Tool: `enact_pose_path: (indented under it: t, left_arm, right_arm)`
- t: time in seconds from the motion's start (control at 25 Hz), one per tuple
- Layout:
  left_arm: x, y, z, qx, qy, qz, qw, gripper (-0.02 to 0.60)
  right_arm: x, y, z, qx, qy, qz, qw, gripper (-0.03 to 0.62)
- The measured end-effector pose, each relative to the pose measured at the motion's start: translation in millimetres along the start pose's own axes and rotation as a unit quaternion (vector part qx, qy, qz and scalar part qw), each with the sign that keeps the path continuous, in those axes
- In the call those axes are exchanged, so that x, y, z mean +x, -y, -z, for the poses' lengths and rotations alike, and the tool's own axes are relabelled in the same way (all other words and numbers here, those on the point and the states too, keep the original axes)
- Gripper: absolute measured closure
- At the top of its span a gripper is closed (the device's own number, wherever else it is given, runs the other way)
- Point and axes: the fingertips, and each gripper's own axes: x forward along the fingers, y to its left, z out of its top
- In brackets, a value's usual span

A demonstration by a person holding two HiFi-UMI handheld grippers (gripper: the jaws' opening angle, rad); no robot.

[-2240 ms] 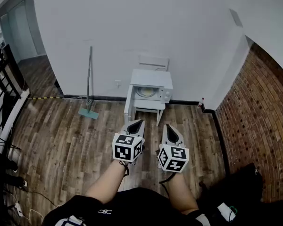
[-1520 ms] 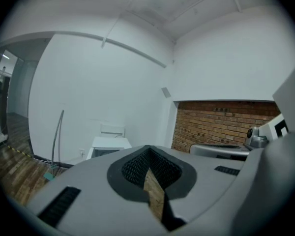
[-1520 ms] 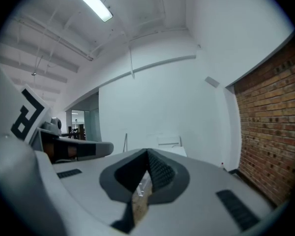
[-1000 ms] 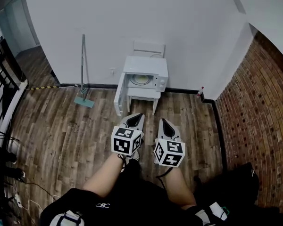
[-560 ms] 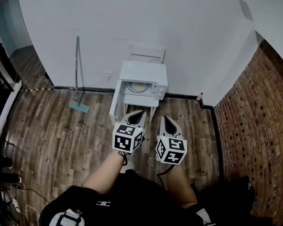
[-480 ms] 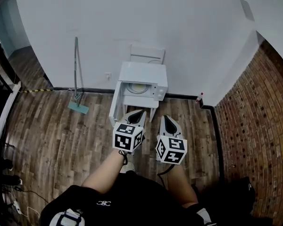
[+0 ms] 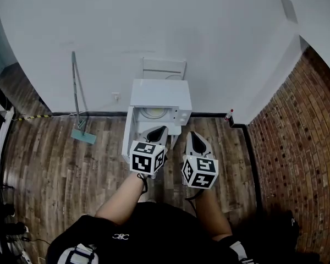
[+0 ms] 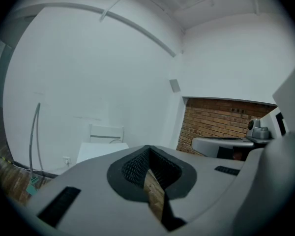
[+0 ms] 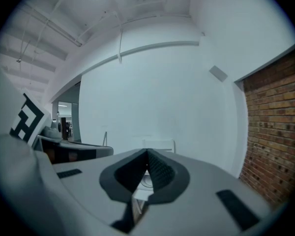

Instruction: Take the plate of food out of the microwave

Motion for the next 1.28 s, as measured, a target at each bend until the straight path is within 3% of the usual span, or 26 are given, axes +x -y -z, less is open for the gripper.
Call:
enact_pose_path:
  t: [0.44, 0.6, 0.92, 1.12, 1.28]
  left_arm:
    - [54.9, -48.2, 13.6, -0.018, -0.033, -0.022, 0.9991, 0.586]
    - [84.4, -73.8, 7.4, -0.025, -0.034, -0.049, 0.9979, 0.586]
    - [136.8, -116.8, 0.5, -0.085, -0.027, -0.124, 0.9883, 0.586]
    - [160.3, -140.0, 30.6, -0.156, -0.030, -0.165, 0.9733, 0.586]
    - [169.3, -159.1, 74.0, -0.250, -0.032, -0.216, 0.9434, 0.584]
  right_arm:
    - [77.9, 2.0, 18.7, 0.007, -0.031, -0.037, 0.999, 0.582]
    - [126.1, 7.1, 13.4, -0.003, -0.036, -0.066, 0.997, 0.582]
    - [217.6, 26.5, -9.8, -0.028, -0.052, -0.143, 0.988, 0.582]
    - [255.8, 29.9, 12.4, -0.044, -0.087, -0.190, 0.977, 0.582]
    - [274.5, 31.3, 24.7, -0.075, -0.109, -0.231, 0.964, 0.582]
